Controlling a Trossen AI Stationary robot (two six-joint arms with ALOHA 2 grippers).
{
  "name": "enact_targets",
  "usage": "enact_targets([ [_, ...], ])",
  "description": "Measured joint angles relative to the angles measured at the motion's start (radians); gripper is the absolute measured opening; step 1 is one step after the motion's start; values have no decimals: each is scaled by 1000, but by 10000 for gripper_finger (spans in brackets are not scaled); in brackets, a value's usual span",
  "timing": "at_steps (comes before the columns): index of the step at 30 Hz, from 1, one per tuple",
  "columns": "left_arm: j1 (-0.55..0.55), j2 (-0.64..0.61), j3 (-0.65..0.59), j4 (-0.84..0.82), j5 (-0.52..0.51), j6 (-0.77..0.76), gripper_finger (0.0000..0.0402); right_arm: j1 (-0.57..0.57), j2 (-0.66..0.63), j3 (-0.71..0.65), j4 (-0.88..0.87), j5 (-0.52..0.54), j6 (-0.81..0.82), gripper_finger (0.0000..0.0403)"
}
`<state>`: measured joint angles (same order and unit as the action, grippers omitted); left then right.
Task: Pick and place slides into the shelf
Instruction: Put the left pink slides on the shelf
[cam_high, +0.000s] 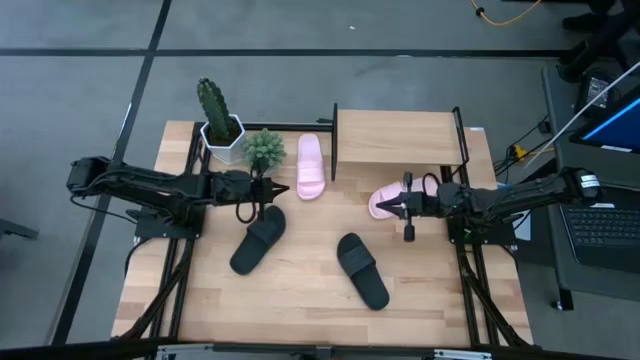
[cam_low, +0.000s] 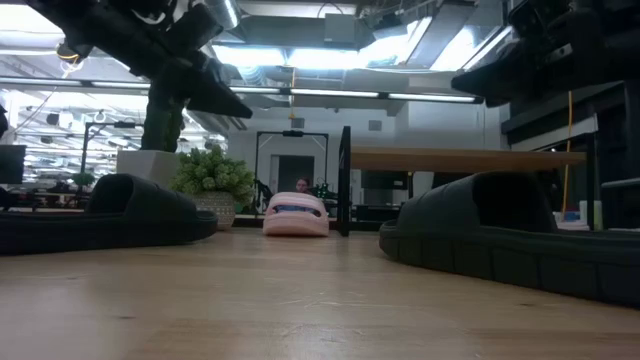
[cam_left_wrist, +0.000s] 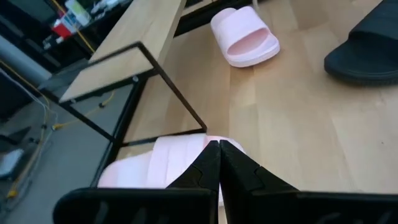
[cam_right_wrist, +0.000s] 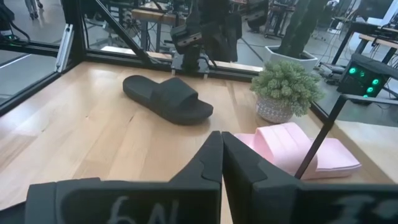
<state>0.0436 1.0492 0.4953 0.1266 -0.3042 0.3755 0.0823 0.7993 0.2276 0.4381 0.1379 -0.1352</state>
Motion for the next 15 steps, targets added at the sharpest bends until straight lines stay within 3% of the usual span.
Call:
enact_targets([
  [8, -27, 0, 0, 19, 2, 27, 6, 0, 17, 0, 20, 0, 2, 7],
  [15, -27, 0, 0, 19, 0, 27, 72, 0, 17, 0, 32, 0, 4, 7],
])
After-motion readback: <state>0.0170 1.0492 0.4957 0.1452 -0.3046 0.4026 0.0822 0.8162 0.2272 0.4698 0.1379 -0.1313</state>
